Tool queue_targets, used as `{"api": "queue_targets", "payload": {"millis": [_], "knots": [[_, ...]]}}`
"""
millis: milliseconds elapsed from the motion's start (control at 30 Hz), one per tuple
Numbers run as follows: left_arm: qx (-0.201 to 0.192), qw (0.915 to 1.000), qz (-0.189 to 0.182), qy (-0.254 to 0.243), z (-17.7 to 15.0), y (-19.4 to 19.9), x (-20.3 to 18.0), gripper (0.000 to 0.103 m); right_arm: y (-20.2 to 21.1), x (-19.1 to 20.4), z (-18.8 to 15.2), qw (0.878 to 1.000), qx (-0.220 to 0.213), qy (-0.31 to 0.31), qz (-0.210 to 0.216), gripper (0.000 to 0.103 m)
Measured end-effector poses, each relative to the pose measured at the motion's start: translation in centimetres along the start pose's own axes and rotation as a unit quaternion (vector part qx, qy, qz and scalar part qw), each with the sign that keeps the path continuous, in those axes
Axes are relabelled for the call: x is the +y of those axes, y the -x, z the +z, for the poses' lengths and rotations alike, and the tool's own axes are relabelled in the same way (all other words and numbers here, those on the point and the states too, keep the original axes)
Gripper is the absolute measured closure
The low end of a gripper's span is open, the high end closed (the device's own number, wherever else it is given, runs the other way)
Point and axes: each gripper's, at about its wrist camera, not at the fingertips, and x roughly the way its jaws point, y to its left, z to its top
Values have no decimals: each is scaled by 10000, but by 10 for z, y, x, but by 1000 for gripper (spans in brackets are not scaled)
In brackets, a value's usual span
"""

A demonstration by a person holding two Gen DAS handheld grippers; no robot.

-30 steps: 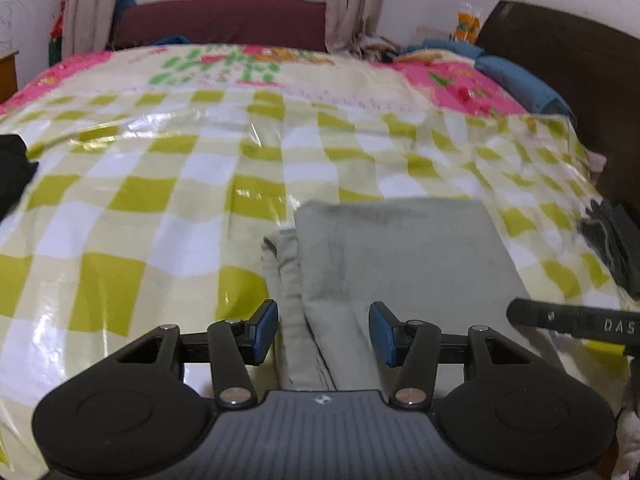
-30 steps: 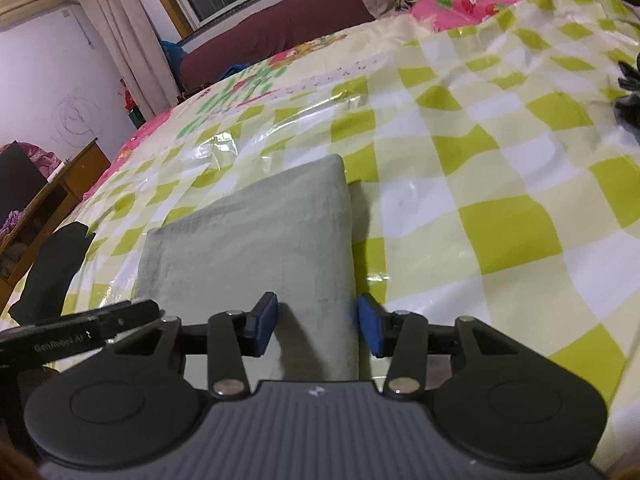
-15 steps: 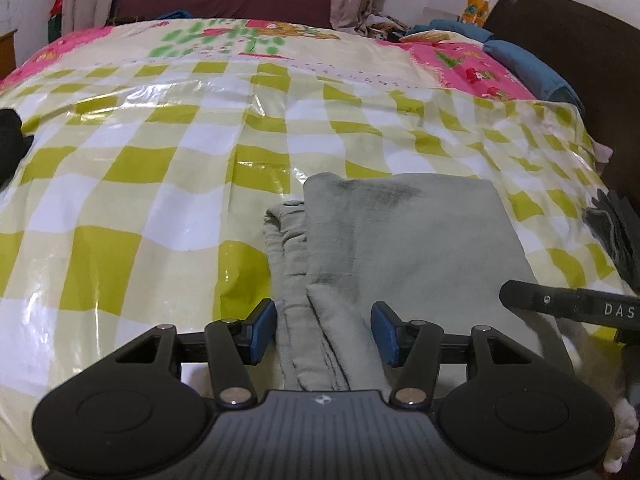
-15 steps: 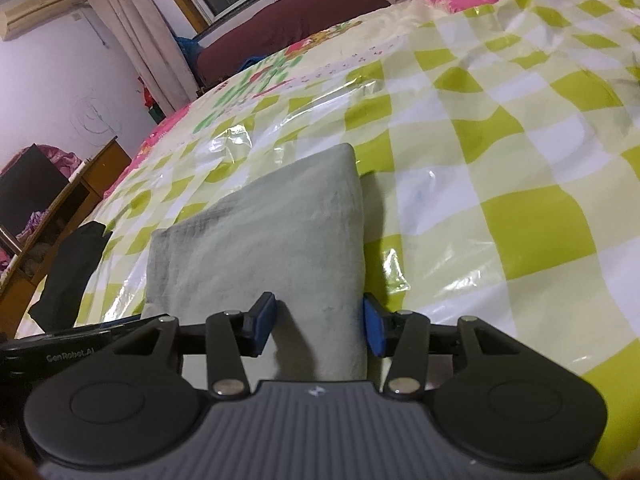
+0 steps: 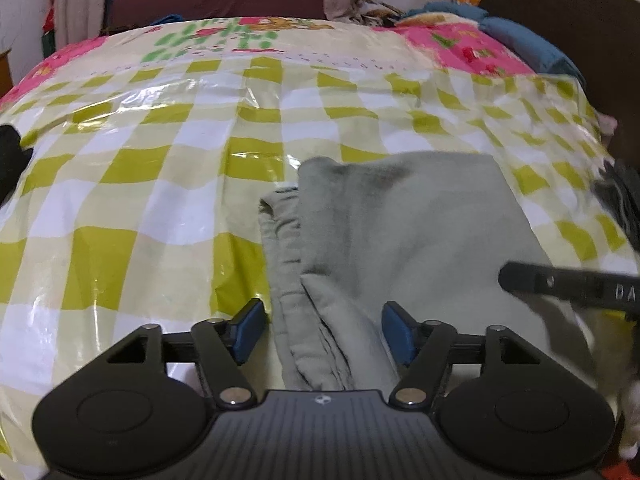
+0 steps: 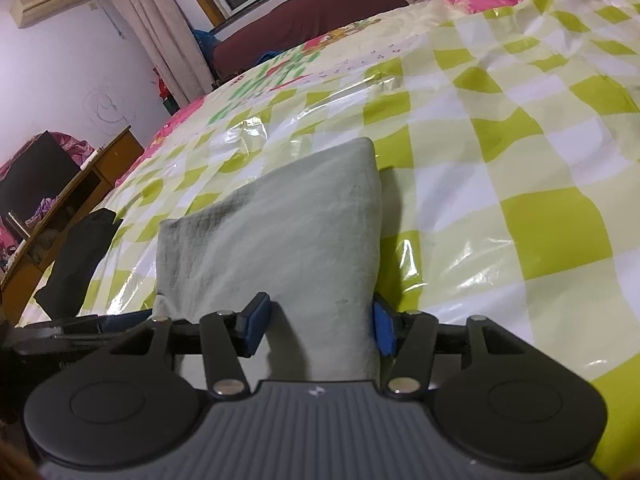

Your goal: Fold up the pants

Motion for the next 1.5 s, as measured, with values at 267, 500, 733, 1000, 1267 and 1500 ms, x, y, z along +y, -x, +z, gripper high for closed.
{"api": "queue_targets", "payload": {"millis": [267,500,733,1000,1267,1500], "knots": [[33,10000,-38,-71,-1,-2,-5,24,-1,2,-1,10000,10,89,-34,47],[-49,9999,-78,96,1,1,0,31,0,7,-2,9998,-26,199,-52,47],[-79,9999,30,126,1,0,1,29,0,2,-1,10000,-19,84,11,48],[-2,9997,-48,225,1,-4,4,18,-2,4,-1,9999,28,136,50,47],[85,9999,-36,-68,3,-15,-12,22,-13,10,0,9991,174,376,130,55],[-178,9991,-254,289,5,0,-3,57,-4,10,0,9990,52,244,360,74]]}}
